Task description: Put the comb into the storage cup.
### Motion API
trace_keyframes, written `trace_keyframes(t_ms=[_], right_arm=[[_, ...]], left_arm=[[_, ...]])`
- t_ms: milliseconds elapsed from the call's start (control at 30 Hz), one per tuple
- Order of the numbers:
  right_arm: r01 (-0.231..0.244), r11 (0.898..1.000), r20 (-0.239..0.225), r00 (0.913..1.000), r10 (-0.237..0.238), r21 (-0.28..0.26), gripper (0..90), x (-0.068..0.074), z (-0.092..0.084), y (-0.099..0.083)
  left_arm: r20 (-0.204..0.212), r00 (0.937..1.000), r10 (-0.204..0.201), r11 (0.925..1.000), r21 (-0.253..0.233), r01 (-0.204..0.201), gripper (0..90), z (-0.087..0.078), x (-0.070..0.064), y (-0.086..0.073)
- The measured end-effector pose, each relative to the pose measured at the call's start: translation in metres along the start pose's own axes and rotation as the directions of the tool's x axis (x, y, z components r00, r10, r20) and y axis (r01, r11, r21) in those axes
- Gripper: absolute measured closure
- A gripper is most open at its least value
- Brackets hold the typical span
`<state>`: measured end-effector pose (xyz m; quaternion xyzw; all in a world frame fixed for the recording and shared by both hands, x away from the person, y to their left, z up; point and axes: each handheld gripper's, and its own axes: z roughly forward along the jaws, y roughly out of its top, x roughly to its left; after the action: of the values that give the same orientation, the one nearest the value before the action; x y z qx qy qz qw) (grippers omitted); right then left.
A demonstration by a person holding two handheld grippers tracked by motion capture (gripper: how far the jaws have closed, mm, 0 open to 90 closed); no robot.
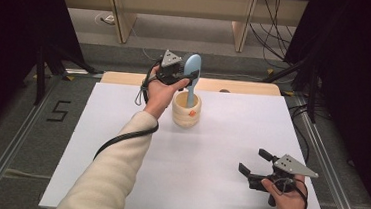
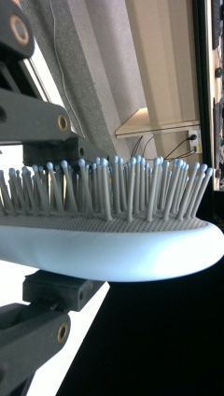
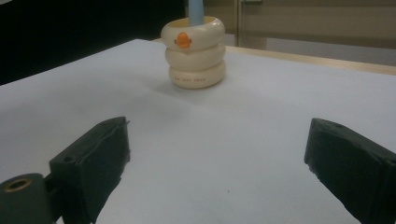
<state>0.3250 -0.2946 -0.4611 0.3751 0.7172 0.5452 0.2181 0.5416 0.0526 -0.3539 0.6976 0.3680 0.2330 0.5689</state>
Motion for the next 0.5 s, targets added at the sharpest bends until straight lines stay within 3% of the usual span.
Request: trace_keyframes(t_ms=[500], right_arm=[[-0.001, 1.000, -0.002, 1.0000, 0.001, -0.001, 7.7, 0.0003, 0.0002, -0.0001]], left_arm=[[-0.008, 0.9998, -0.020, 0.9997, 0.016, 0.020, 48.9, 0.0028, 0.0047, -0.0088]])
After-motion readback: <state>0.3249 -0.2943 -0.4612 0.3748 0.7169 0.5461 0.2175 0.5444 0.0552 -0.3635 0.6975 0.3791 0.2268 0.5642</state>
